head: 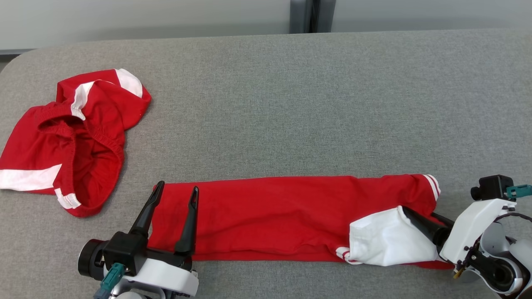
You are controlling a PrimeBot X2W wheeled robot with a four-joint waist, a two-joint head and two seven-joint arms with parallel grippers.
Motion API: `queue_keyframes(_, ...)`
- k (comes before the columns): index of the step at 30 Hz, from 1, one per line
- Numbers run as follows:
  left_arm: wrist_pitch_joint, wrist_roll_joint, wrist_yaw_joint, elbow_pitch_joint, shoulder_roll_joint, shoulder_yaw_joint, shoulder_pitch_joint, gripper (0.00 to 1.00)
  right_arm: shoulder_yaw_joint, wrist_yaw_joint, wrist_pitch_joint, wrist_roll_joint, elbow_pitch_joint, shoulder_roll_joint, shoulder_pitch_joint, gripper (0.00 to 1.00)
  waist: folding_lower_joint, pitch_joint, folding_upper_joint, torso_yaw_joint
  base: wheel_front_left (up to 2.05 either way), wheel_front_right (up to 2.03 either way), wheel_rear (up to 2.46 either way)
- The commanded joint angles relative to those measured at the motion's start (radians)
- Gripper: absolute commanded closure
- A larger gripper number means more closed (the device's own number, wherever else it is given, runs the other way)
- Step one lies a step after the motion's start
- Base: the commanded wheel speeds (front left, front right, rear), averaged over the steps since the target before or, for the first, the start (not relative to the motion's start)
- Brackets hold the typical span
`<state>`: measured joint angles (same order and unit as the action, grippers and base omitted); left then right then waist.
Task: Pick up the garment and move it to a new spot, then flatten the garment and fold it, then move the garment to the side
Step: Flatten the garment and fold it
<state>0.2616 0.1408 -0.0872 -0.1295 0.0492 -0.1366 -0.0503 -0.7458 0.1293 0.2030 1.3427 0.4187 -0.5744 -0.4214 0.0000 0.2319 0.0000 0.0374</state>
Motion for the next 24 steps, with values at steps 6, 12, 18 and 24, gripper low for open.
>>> queue_keyframes(6,0.004,0.004,0.004,0.006,0.003,-0.005,-0.019,0.0,-0.087,0.003,0.005,0.023,0.009,0.043,0.017,0.0,0.0,-0.001,0.0,0.002,0.0,0.0,0.0)
queue_keyframes(12,0.004,0.008,0.006,0.008,0.003,-0.011,-0.017,0.0,-0.132,0.003,-0.021,0.033,0.022,0.06,-0.004,1.0,0.0,0.001,0.0,0.008,0.0,0.0,0.0)
queue_keyframes(18,0.004,0.008,0.005,0.007,0.003,-0.011,-0.012,0.0,-0.147,0.001,-0.065,0.033,0.057,0.043,-0.025,1.0,0.0,-0.005,0.0,0.013,0.0,0.0,0.0)
queue_keyframes(24,0.004,0.016,0.008,0.004,0.004,-0.013,0.002,0.0,-0.161,-0.003,-0.112,0.018,0.121,0.011,-0.054,1.0,0.0,-0.021,0.0,0.009,0.0,0.0,0.0)
